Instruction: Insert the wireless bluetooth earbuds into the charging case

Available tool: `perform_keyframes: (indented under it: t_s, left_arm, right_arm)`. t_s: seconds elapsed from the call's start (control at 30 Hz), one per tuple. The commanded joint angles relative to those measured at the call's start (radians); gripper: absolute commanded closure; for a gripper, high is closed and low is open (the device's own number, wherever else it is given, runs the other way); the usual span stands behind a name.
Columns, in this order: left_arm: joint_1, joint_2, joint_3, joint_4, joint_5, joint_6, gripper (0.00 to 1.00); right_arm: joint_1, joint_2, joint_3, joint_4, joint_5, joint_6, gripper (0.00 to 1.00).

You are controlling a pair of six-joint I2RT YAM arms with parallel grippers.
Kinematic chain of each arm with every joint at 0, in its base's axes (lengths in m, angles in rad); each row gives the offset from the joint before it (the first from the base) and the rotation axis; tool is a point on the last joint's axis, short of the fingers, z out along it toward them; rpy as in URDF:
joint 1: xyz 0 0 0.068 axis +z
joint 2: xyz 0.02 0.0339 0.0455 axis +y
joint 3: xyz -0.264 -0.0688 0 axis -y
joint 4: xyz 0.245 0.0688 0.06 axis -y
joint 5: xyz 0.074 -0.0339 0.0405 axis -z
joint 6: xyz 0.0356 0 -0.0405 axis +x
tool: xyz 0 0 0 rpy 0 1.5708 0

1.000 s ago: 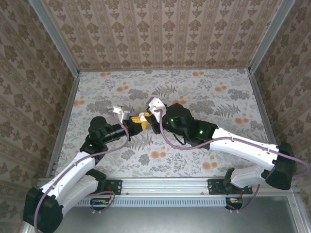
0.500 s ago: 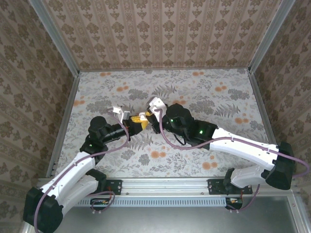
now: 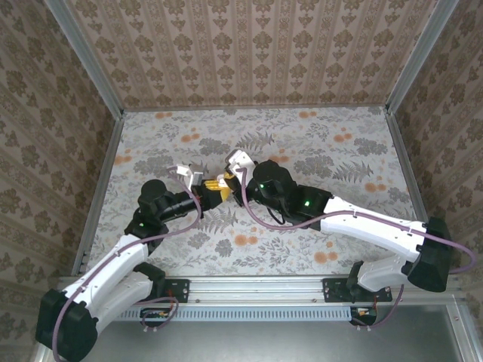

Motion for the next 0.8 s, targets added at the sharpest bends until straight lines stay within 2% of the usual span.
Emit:
perform_keyframes:
  t_s: [0.0, 0.23, 0.77]
  left_arm:
    - [-0.008, -0.007, 0.037, 0.037, -0.003, -0.006, 1.0]
    - [-0.008, -0.003, 0.029, 0.041, -0.012, -0.007, 1.0]
    - [-0.008, -0.008, 0.028, 0.033, -0.015, -0.006, 1.0]
  right_arm:
    - [0.006, -0.016, 0.0, -0.006, -0.045, 0.034, 0.96]
    - [0.006, -0.067, -0.034, -0.009, -0.041, 0.063, 0.96]
    - [0.006, -0.07, -0.025, -0.027, -0.059, 0.095, 0.97]
